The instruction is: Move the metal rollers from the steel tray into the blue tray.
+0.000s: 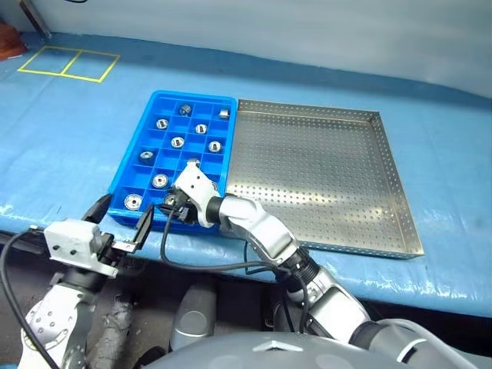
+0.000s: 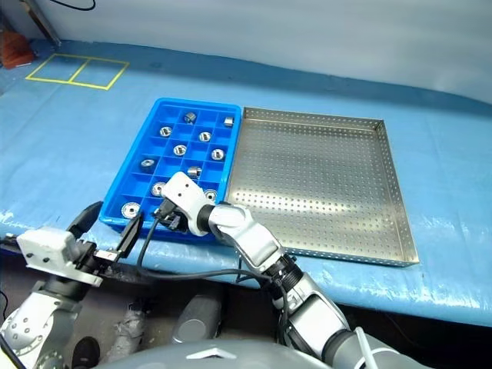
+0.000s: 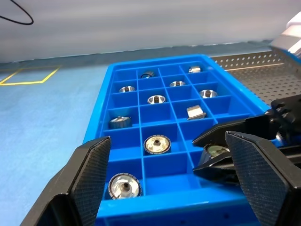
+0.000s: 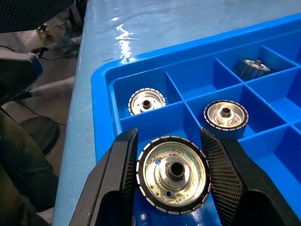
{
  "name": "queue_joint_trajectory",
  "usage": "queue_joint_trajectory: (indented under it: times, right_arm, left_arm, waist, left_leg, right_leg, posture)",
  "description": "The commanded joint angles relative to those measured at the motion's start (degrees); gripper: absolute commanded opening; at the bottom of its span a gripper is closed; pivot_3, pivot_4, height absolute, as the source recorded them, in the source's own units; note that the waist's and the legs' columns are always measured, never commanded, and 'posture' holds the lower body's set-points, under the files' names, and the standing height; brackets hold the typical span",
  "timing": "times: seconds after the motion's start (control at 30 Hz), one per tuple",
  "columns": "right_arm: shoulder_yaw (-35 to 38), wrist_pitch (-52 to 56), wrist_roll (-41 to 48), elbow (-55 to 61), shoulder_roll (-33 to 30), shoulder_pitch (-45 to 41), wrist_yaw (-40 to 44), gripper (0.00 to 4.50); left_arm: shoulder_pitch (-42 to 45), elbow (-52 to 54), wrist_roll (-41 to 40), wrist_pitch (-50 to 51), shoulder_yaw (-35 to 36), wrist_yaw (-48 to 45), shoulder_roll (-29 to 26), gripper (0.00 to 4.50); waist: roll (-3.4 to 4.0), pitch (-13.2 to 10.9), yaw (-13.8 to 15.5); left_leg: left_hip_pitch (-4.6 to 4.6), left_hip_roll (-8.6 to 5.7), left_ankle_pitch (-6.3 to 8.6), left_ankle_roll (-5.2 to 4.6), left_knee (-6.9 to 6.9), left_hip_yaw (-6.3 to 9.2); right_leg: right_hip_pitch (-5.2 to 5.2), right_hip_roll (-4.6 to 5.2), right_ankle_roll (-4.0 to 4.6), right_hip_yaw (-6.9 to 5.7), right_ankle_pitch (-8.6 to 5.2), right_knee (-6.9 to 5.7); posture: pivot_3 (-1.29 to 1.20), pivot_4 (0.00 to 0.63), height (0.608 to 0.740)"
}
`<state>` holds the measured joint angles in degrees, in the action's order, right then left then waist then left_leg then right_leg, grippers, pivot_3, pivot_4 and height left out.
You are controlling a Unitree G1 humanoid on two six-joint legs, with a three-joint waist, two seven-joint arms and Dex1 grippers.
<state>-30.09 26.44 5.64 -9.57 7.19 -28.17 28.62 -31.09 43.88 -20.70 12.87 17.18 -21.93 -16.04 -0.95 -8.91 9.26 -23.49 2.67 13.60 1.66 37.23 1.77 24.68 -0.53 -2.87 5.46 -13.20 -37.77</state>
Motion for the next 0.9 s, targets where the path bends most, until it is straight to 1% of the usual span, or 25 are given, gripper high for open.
queue_joint_trajectory:
  times: [0.03,0.17,0.2,0.33,0.4,0.53,0.63,0.77,0.9]
  right_arm:
    - [2.73,0.13,-0.19,-1.31,-0.05,-0.02,-0.97,2.61]
    - [3.62,1.62,-0.42,4.35,-2.33,1.58,-1.12,3.93]
    - [3.74,2.00,-0.27,5.84,-2.92,2.01,-1.04,4.19]
    - [7.75,5.00,2.01,18.22,-6.38,5.97,-2.01,4.19]
    - [10.39,5.53,2.55,24.46,-8.15,8.64,-3.00,4.19]
    - [14.23,5.61,1.33,34.30,-13.23,14.39,-4.98,4.19]
    - [17.62,5.81,0.45,40.84,-16.50,20.55,-7.60,4.19]
    - [21.21,6.02,0.55,47.65,-18.08,29.95,-10.69,4.19]
    - [22.33,5.53,0.38,51.27,-18.64,37.83,-12.67,4.19]
  left_arm:
    - [1.77,0.24,-0.04,-0.69,-1.62,-0.72,-0.92,4.29]
    - [5.73,-1.89,-0.67,0.22,-3.48,-2.17,-2.46,4.29]
    - [6.62,-2.42,-0.79,0.40,-3.88,-2.48,-2.82,4.29]
    - [13.72,-5.82,-1.74,2.36,-7.46,-5.39,-5.33,4.29]
    - [17.66,-8.08,-1.83,3.00,-9.09,-6.12,-5.80,4.29]
    - [24.09,-13.00,-1.78,3.45,-11.97,-8.27,-5.93,4.29]
    - [28.04,-17.04,-0.69,3.13,-14.43,-9.39,-5.56,4.29]
    - [31.26,-21.29,0.60,2.67,-16.29,-10.23,-5.92,4.29]
    - [32.76,-24.02,1.79,2.31,-16.17,-9.72,-6.19,4.29]
  waist:
    - [0.00,0.00,-0.09]
    - [0.01,-0.01,-0.09]
    - [0.00,0.00,-0.22]
    - [0.01,-0.01,-0.90]
    - [0.03,-0.02,-1.84]
    - [0.04,0.00,-5.03]
    - [0.03,0.01,-7.62]
    - [0.03,0.02,-11.17]
    - [0.04,0.02,-13.83]
  left_leg:
    - [0.00,0.00,0.00,0.00,0.00,0.00]
    - [-0.07,-0.04,0.00,0.01,0.00,0.01]
    - [-0.10,-0.06,-0.01,0.01,0.00,0.03]
    - [-0.10,-0.07,-0.01,0.02,0.04,0.01]
    - [-0.10,-0.07,-0.02,0.03,0.05,0.01]
    - [-0.08,-0.05,-0.02,0.03,0.02,-0.03]
    - [-0.08,-0.06,-0.01,0.02,-0.01,-0.03]
    - [-0.07,-0.07,0.01,-0.02,-0.02,-0.01]
    - [0.03,-0.04,0.01,-0.02,0.00,-0.02]
  right_leg:
    - [-0.01,0.00,0.00,0.00,0.00,0.00]
    - [0.00,0.03,-0.01,0.00,0.00,0.04]
    - [0.00,0.03,-0.01,0.00,0.00,0.08]
    - [-0.04,0.06,-0.04,0.01,0.01,0.11]
    - [-0.02,0.03,-0.04,0.02,0.01,0.09]
    - [-0.04,0.02,-0.07,0.06,0.03,0.08]
    - [-0.05,0.03,-0.08,0.08,0.05,0.07]
    - [-0.04,0.01,-0.26,0.13,0.11,0.01]
    - [-0.07,-0.04,-0.30,0.17,0.12,-0.08]
  posture:
    - [0.43,0.150,0.740]
    - [0.36,0.150,0.740]
    - [0.34,0.150,0.740]
    - [0.23,0.150,0.740]
    - [0.18,0.150,0.740]
    - [0.06,0.150,0.740]
    - [-0.03,0.150,0.740]
    - [-0.09,0.150,0.740]
    - [-0.12,0.150,0.740]
